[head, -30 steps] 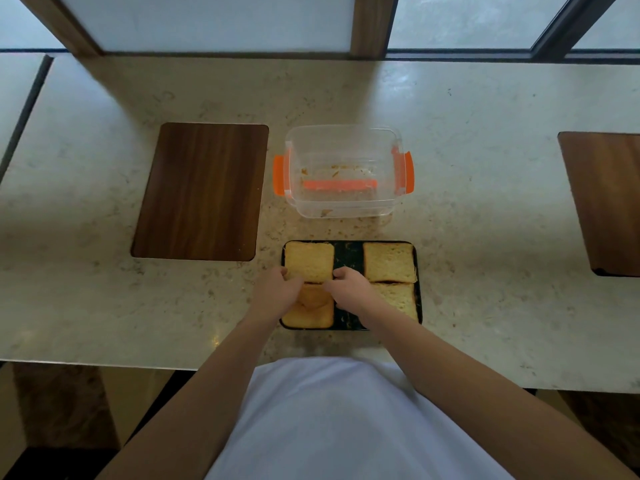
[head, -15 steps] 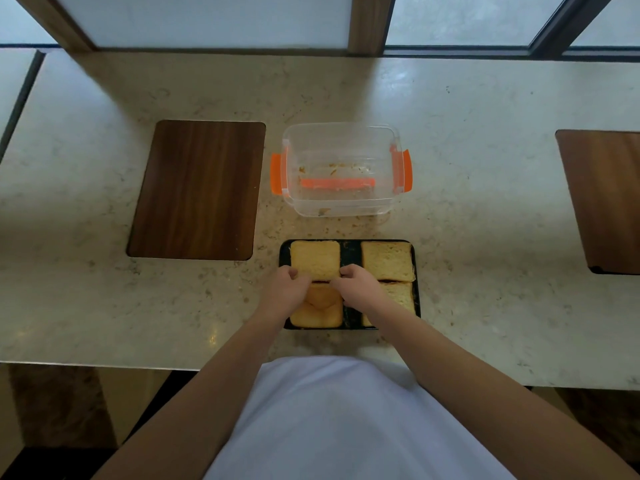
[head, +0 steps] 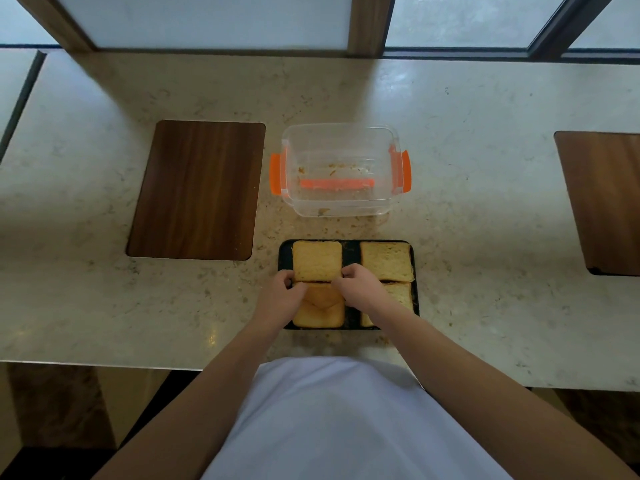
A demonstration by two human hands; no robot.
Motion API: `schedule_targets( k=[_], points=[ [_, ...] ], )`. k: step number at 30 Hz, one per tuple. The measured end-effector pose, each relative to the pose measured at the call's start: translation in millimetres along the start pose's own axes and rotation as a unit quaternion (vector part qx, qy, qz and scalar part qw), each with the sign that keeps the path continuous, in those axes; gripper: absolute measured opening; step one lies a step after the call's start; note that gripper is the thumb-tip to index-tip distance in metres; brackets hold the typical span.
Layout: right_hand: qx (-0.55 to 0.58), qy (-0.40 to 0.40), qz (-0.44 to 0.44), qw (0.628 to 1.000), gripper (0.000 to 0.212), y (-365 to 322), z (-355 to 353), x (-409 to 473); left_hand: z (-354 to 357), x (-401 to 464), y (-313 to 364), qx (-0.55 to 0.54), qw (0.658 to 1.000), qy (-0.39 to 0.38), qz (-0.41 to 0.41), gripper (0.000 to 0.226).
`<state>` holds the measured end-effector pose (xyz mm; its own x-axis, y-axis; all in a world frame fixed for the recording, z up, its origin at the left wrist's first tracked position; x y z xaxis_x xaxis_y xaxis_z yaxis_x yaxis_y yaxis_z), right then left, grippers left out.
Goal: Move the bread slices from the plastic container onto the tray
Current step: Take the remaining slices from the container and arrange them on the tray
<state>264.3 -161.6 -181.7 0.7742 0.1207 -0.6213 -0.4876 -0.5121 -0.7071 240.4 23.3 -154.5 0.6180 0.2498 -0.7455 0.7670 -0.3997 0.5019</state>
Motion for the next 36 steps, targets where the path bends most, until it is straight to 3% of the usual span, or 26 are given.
schedule_targets(
  k=[9, 36],
  points=[
    [-0.033, 0.009, -0.006, 0.999, 0.063, -9.8, -4.0, -4.8, -0.3, 4.4, 7.2, -0.004, 1.0, 0.003, 0.002, 0.052],
    [-0.023, -0.007, 0.005, 1.0, 0.057, -24.1, 8.8, -3.5, -9.1, 11.0, 4.5, 0.019, 1.0, -0.016, -0.001, 0.043]
  ],
)
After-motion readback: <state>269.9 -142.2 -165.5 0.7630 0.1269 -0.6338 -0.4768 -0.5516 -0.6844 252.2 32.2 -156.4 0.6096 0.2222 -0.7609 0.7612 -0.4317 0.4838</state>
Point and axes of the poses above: each hand's wrist, its own x-axis towards the middle knuckle, its own z-axis out of the palm, y = z × x, the point moved 8 cm from there along x, towards the middle knuckle, and after that the axes turned 11 degrees about -z, right-handed, at the moved point
